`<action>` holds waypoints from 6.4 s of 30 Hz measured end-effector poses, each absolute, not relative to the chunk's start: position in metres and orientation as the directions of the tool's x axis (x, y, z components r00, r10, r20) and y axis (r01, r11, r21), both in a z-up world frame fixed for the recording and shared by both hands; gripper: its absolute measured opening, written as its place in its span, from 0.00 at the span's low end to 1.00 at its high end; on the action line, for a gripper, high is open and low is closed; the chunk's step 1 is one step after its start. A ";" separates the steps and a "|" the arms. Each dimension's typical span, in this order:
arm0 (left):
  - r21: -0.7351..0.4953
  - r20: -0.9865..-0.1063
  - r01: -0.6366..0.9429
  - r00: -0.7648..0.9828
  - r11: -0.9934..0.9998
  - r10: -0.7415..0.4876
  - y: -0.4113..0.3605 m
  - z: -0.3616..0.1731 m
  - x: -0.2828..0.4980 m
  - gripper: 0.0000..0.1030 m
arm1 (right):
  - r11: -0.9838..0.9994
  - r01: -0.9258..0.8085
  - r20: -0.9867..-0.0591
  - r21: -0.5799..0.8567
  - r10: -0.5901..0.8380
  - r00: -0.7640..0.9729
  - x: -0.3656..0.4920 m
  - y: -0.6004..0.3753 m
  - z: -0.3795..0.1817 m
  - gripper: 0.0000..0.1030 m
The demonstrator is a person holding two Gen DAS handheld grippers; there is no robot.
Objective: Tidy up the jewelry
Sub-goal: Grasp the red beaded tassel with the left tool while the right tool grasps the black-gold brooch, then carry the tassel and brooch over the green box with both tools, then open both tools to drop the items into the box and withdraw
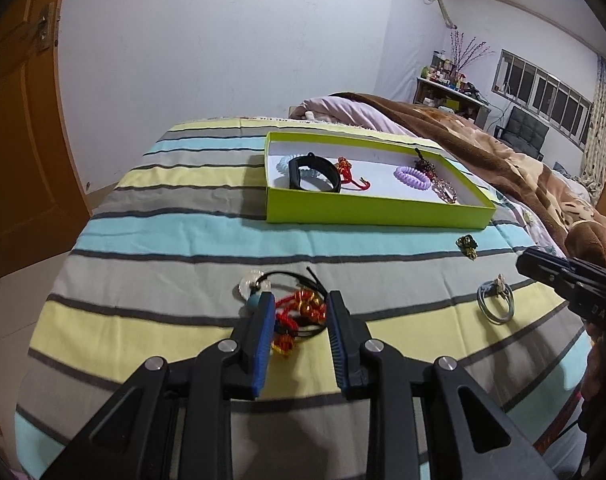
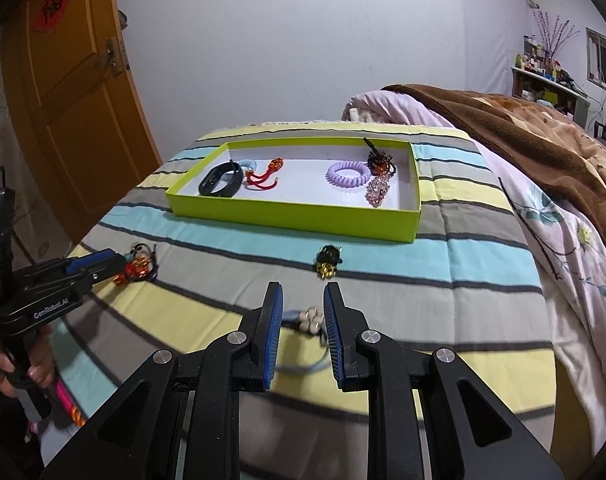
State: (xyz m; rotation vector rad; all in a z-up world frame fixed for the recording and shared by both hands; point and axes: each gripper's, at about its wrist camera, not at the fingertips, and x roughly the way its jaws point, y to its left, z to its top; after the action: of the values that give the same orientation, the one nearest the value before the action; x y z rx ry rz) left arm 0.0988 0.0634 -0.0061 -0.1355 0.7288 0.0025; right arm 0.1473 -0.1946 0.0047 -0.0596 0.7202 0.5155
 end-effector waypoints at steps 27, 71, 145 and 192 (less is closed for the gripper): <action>-0.041 -0.741 0.009 0.670 0.999 -0.036 0.055 -0.021 0.122 0.24 | 0.883 -0.454 -0.751 0.120 0.379 0.540 0.214 -0.175 -0.020 0.22; -0.178 -0.587 -0.026 0.805 0.984 -0.086 0.062 0.004 0.088 0.19 | 0.868 -0.484 -0.653 0.110 0.430 0.624 0.143 -0.193 0.025 0.17; -0.151 -0.573 0.041 0.811 0.988 -0.122 0.027 0.037 0.189 0.19 | 0.872 -0.484 -0.615 0.079 0.424 0.664 0.224 -0.175 0.038 0.17; -0.128 -0.663 0.068 0.736 0.989 -0.136 0.018 0.027 0.192 0.24 | 0.880 -0.468 -0.670 0.077 0.393 0.630 0.236 -0.180 0.023 0.23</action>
State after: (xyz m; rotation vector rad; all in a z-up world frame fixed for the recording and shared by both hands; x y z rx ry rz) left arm 0.1923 0.0178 0.0272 -0.0981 0.7356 -0.1123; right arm 0.2359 -0.1801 0.0232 -0.1080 0.7397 0.4944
